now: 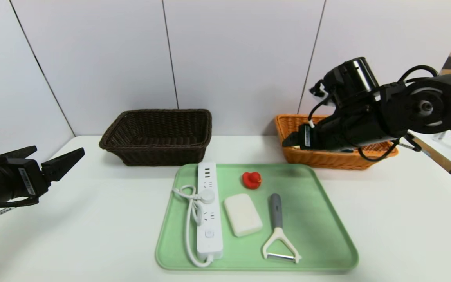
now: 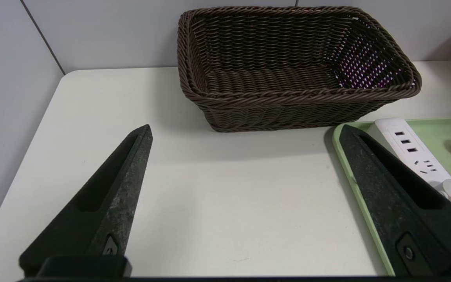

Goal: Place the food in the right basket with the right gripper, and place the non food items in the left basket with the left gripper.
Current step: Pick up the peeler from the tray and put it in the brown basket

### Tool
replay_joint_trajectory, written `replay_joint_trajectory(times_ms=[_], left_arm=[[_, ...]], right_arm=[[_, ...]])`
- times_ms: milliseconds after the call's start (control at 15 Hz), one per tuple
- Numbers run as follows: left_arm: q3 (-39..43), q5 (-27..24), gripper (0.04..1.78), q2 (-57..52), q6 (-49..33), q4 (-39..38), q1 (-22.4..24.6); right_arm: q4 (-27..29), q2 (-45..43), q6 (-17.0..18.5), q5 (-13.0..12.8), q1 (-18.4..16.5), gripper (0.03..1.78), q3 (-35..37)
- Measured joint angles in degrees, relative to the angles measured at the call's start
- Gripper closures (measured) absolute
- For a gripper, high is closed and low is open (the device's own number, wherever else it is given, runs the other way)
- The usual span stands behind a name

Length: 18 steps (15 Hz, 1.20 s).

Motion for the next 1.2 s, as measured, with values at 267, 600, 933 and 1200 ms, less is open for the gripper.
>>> replay_joint_trajectory(times_ms=[267,600,933,1200], left_arm=[[0.1,0.0,0.13,0.0,-0.1,0.0,0.0],[0.6,0.0,0.13,-0.2,-0.2,0.0,0.0],[1.0,0.1,0.13,-0.3,-0.5,-0.1,0.0],[1.2,0.1,0.13,-0.4,-0.5,-0.1,0.0]], right_arm=[[0.3,-3.8,2.6,-0.5,6.4,0.17,8.0],[0.0,-4.4,2.9,-0.8,10.1,0.14,13.4],[-5.9,-3.9,2.3,-1.7,12.7,0.12,18.5],[-8.8,-2.1,2.1,-3.7,13.2,0.12,20.6]])
